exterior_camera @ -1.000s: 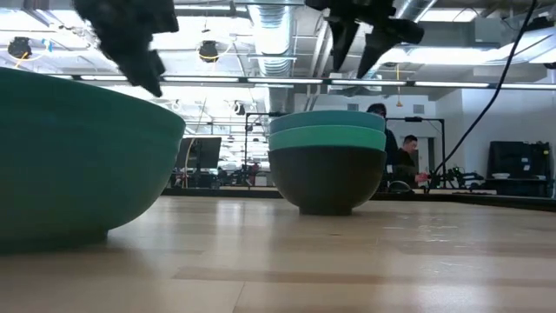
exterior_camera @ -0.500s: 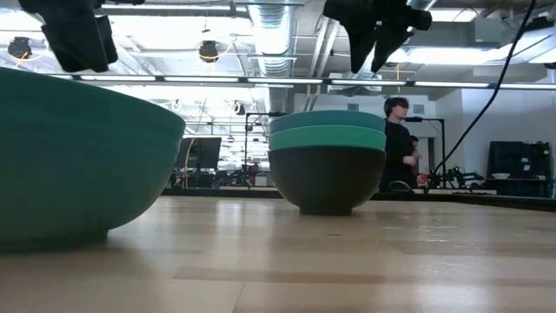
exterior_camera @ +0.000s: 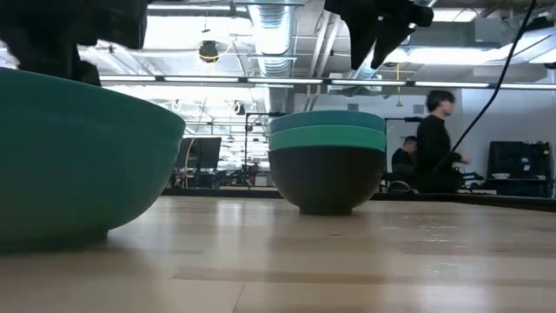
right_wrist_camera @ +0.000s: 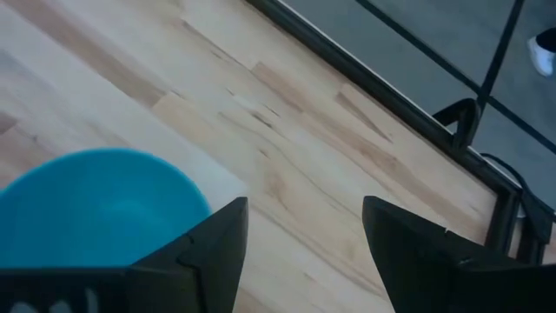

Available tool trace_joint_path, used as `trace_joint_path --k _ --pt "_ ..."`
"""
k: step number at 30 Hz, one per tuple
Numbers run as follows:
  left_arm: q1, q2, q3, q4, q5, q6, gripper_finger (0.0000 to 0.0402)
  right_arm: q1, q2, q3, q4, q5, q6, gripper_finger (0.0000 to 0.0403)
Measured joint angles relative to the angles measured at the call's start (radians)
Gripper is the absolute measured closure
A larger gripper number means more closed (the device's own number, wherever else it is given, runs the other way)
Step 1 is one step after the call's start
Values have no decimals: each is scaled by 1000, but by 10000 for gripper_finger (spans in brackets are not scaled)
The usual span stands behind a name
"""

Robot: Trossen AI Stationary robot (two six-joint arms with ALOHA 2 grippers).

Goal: Nest bowls inside each other
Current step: Stack the green bowl on top of the blue bowl

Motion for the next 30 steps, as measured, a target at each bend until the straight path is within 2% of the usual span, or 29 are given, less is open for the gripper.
trace_joint_path --k 7,16,30 --pt "-12 80 -1 76 59 86 259 -2 0 0 0 -3 1 152" --pt "-1 81 0 74 -10 89 289 -2 0 0 0 -3 1 152" --pt "11 82 -10 82 -58 122 291 -3 0 0 -1 -4 1 152"
